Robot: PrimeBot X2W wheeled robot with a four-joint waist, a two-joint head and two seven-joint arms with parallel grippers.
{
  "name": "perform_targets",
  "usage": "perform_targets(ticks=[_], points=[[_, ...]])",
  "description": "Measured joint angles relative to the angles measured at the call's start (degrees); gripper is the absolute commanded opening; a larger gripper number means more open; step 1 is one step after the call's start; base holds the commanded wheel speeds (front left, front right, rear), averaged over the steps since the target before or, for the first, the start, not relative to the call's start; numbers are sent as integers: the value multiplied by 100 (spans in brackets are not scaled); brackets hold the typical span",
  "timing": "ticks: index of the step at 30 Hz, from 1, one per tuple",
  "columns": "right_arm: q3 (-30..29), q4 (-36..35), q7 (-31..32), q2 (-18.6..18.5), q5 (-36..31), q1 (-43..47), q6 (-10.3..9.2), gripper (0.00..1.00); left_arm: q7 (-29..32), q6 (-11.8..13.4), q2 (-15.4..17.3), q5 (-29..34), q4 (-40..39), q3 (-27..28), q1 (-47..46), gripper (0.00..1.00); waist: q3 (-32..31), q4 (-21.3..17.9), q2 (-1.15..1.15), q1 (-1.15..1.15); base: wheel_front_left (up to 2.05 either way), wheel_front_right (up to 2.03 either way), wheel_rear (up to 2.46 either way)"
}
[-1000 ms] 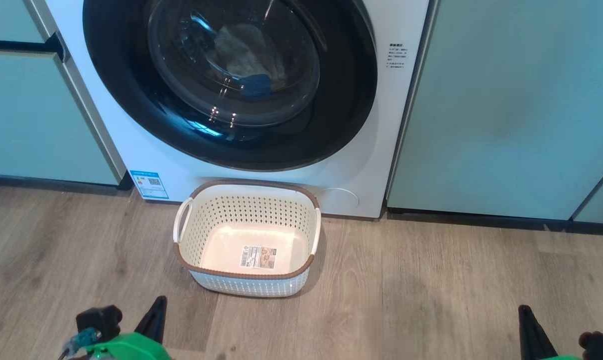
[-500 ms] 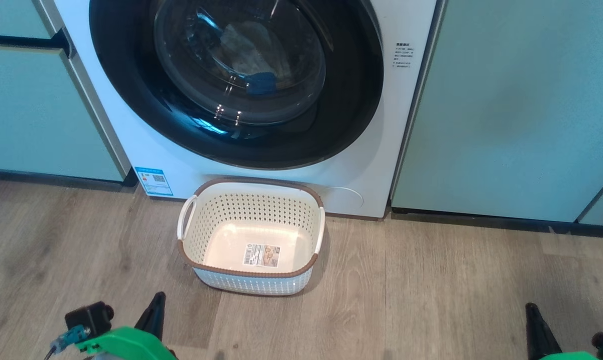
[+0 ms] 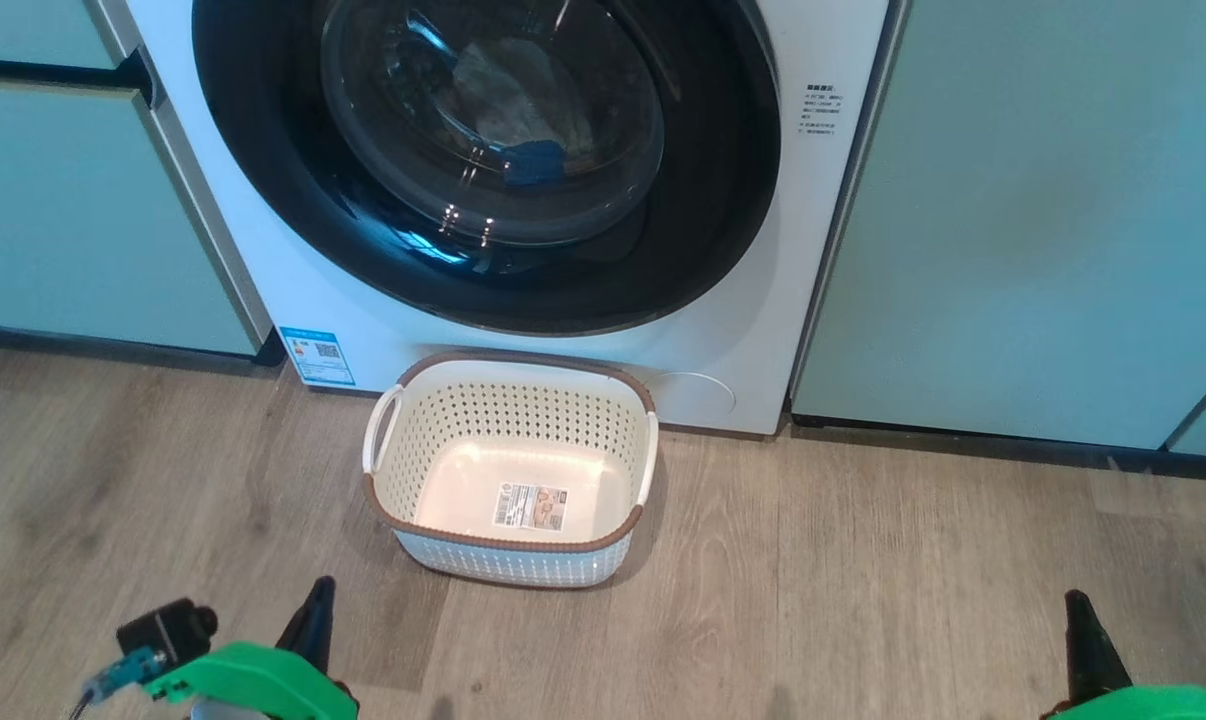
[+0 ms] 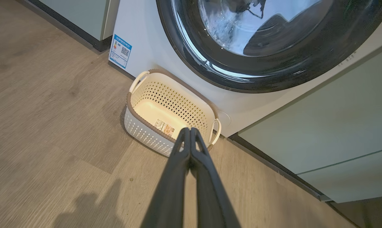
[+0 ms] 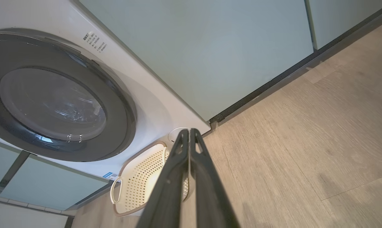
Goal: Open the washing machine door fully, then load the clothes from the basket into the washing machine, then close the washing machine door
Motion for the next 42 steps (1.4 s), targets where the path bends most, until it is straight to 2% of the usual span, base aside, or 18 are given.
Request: perform_targets(ticks=[42], points=[[-342, -287, 659, 0, 2296, -207, -1, 0, 661, 1, -258, -2214, -413, 314, -109, 0, 67, 239, 0, 0, 0, 0, 0]])
